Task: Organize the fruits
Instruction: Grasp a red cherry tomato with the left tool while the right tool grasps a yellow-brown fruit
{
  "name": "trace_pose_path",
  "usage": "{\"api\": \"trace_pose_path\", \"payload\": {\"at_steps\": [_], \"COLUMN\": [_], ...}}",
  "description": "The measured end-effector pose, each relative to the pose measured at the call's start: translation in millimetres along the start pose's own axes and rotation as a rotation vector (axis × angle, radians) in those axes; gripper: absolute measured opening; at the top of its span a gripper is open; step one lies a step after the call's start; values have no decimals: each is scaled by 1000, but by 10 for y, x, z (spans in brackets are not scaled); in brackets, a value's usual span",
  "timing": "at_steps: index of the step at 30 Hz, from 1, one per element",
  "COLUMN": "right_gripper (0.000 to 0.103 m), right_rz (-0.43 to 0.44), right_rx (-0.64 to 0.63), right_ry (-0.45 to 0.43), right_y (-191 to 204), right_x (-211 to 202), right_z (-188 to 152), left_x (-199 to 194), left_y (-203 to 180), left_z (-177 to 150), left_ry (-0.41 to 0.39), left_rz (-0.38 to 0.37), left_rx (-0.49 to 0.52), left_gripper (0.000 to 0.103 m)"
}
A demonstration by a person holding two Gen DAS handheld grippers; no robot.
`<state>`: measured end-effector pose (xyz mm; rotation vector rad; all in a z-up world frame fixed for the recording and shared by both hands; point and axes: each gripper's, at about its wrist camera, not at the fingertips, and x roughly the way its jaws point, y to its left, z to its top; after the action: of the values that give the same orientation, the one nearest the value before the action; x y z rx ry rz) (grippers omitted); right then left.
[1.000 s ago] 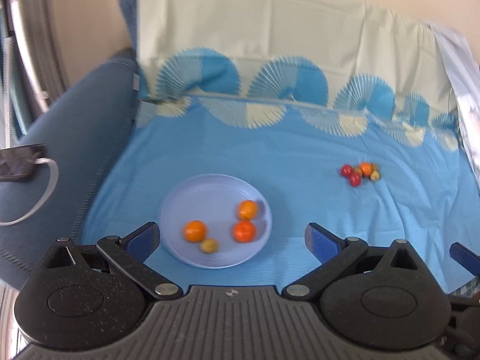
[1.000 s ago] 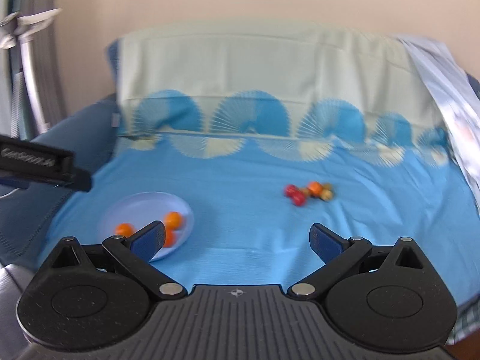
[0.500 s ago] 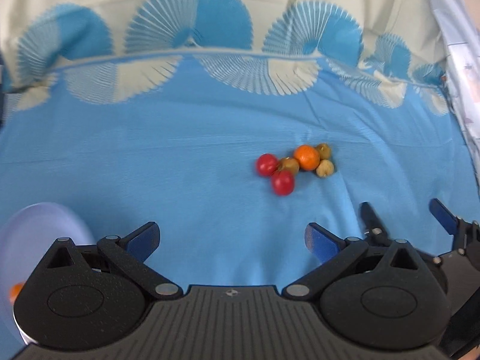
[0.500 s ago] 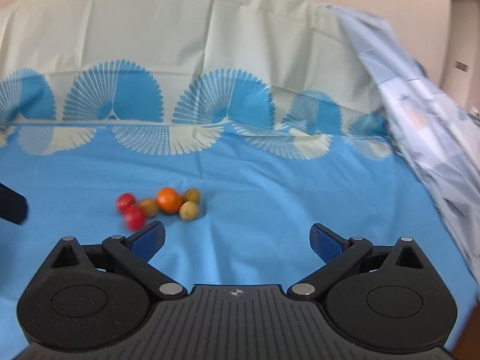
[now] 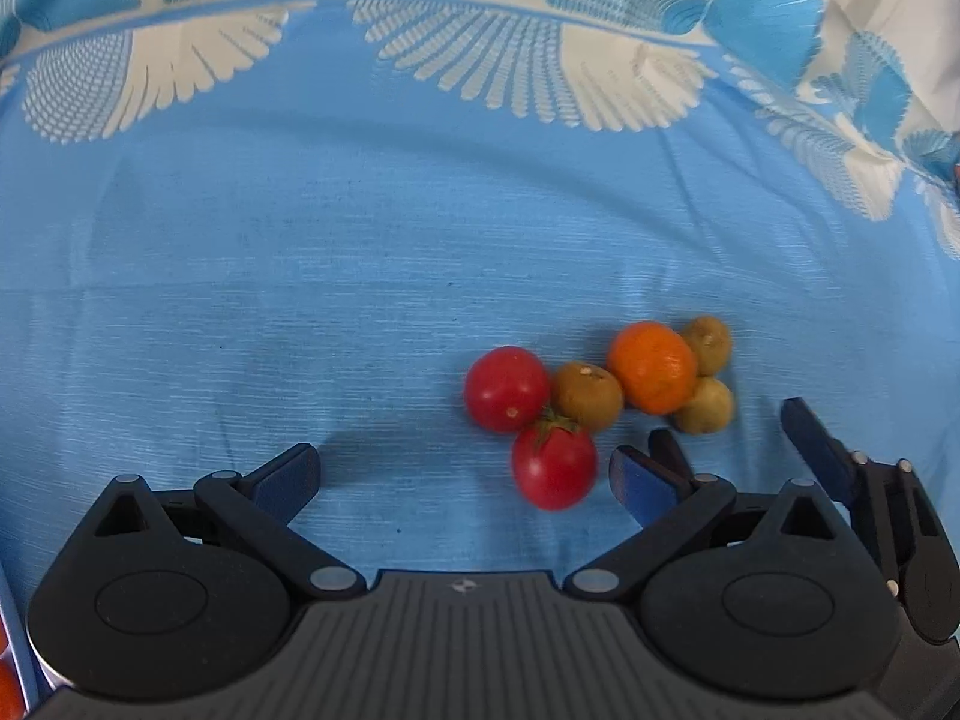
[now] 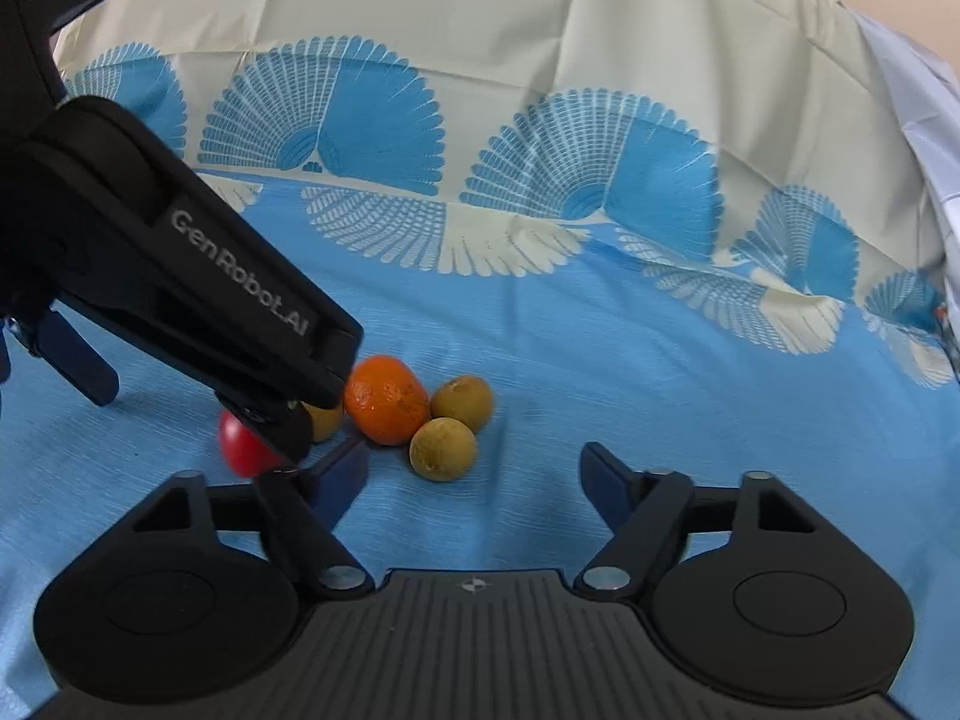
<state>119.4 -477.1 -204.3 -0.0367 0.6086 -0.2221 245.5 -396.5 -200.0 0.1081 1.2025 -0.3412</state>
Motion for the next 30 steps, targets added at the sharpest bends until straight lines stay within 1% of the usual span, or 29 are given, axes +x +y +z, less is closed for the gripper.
{"api": "trace_pose_path", "payload": {"at_steps": [2,3,5,6,7,8,9,10,13,15,16,17,19,23,28,30], "right_gripper": [57,56,46,34,27,27,27,27,27,27,27,28,28,28,28,28], "right_rz": [16,20,17,13,12,8,8,1,-66,-62,-62,-64,-64,-55,-51,-50], "right_rx": [2,0,-9,-17,-25,-32,-33,-29,7,75,95,101,95,84,88,92], "right_ry": [18,12,4,2,5,5,4,1,-11,-3,4,12,17,14,21,22], "right_y": [2,11,43,63,70,79,75,66,-38,-169,-213,-236,-236,-224,-217,-218], "right_x": [67,79,95,100,103,100,90,76,32,20,20,22,21,21,21,23], "right_z": [4,11,26,29,32,35,37,37,56,48,31,16,-1,-2,-19,-20], "left_x": [8,11,5,-23,-78,-133,-172,-206,-267,-298,-318,-315,-303,-197,-182,-157], "left_y": [9,11,15,16,7,1,-2,-1,9,32,35,21,24,5,-67,-74], "left_z": [18,24,28,16,-3,-6,-4,-5,-66,-112,-144,-163,-223,-301,-313,-274], "left_ry": [-8,-12,-24,-42,-71,-80,-69,-63,-79,-81,-82,-79,-78,-52,-105,-98], "left_rz": [3,6,19,23,14,-13,-25,-24,-16,-27,-30,-17,0,17,38,41], "left_rx": [-10,-11,-7,3,21,39,37,28,43,59,72,84,106,139,185,194], "left_gripper": [102,102,92,85,59,35,32,31,30,34,42,56,66,67,67,67]}}
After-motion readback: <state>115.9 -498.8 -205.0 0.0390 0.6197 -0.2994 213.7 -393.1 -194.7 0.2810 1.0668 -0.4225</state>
